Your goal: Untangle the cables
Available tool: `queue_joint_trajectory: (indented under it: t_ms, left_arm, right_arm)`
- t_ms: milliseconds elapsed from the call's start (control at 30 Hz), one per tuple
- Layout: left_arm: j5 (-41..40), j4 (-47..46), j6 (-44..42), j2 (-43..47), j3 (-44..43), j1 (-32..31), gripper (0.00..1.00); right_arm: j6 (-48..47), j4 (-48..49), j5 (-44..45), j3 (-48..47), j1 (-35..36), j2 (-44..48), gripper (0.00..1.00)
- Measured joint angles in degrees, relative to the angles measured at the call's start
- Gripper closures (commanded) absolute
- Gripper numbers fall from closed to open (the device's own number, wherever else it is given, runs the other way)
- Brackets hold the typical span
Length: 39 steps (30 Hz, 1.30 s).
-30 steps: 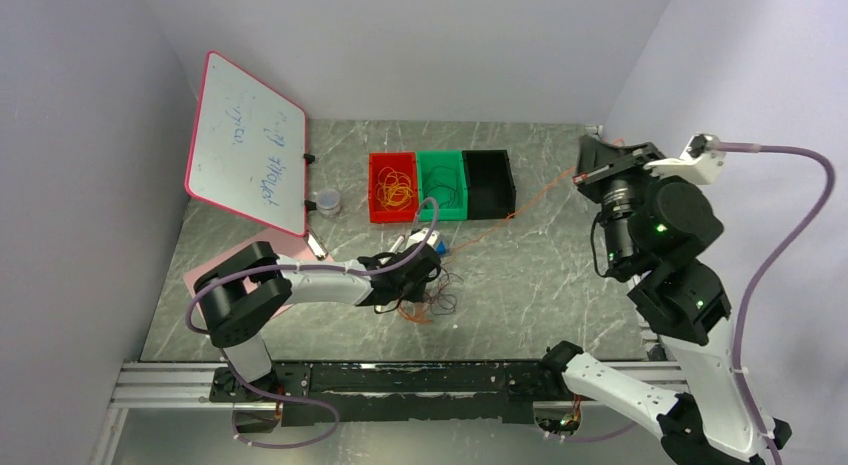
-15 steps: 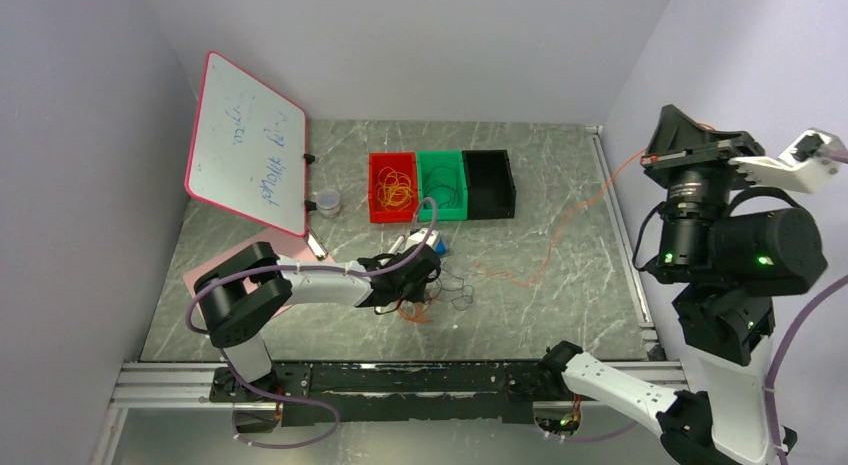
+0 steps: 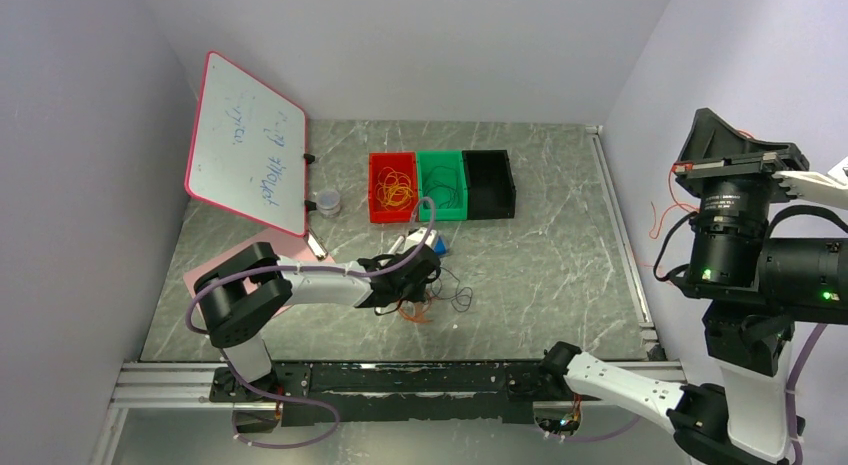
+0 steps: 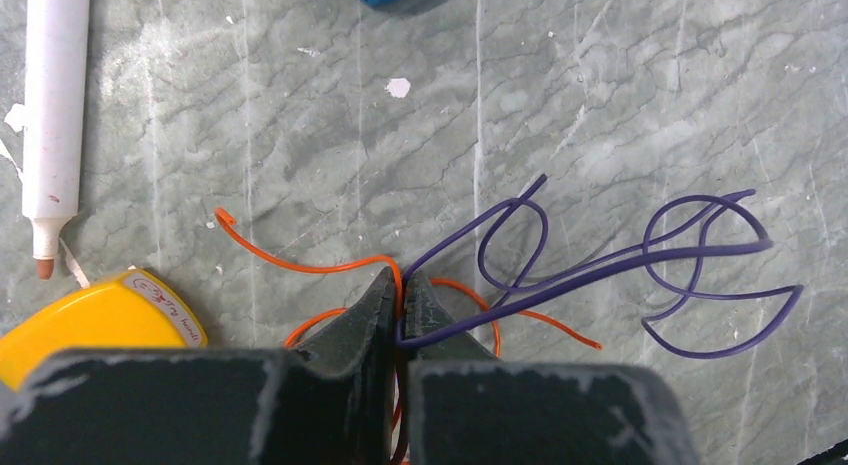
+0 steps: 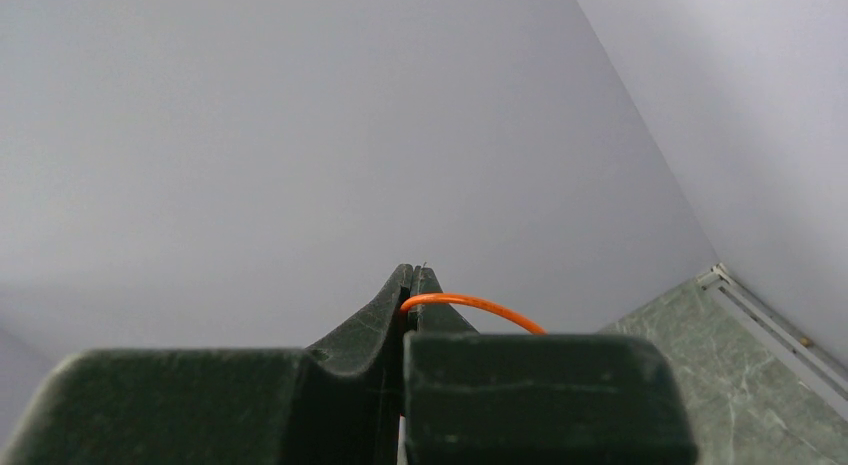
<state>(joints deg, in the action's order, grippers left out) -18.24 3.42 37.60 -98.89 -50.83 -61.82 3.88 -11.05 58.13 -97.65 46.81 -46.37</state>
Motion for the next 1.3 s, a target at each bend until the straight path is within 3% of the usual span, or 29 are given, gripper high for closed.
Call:
queue_joint_trajectory:
  t_ms: [233, 433, 867, 1167, 1300]
  left_arm:
    - [-0.7, 2.4, -0.7, 3.7, 2.6, 0.0, 0.93]
    - [-0.1, 3.4, -2.5, 11.6, 4.4, 0.0, 0.84]
    - [0.7, 4.3, -5.3, 22.2, 5.1, 0.0, 0.37]
    - [5.9, 3.7, -7.3, 24.8, 5.1, 3.1, 0.33]
    - [7.8, 3.8, -8.7, 25.2, 4.2, 5.3, 0.3]
  right_arm:
    - [0.2, -2.4, 0.9, 2.3, 1.1, 0.0, 1.0]
    - [1.9, -6.6, 0.1, 5.2, 1.2, -1.4, 1.0]
    - [5.2, -14.2, -6.8, 11.2, 1.3, -10.0, 1.0]
    - [5.2, -14.9, -7.7, 11.0, 0.6, -15.3, 1.0]
    - [5.3, -15.8, -10.4, 9.3, -3.3, -18.3, 1.0]
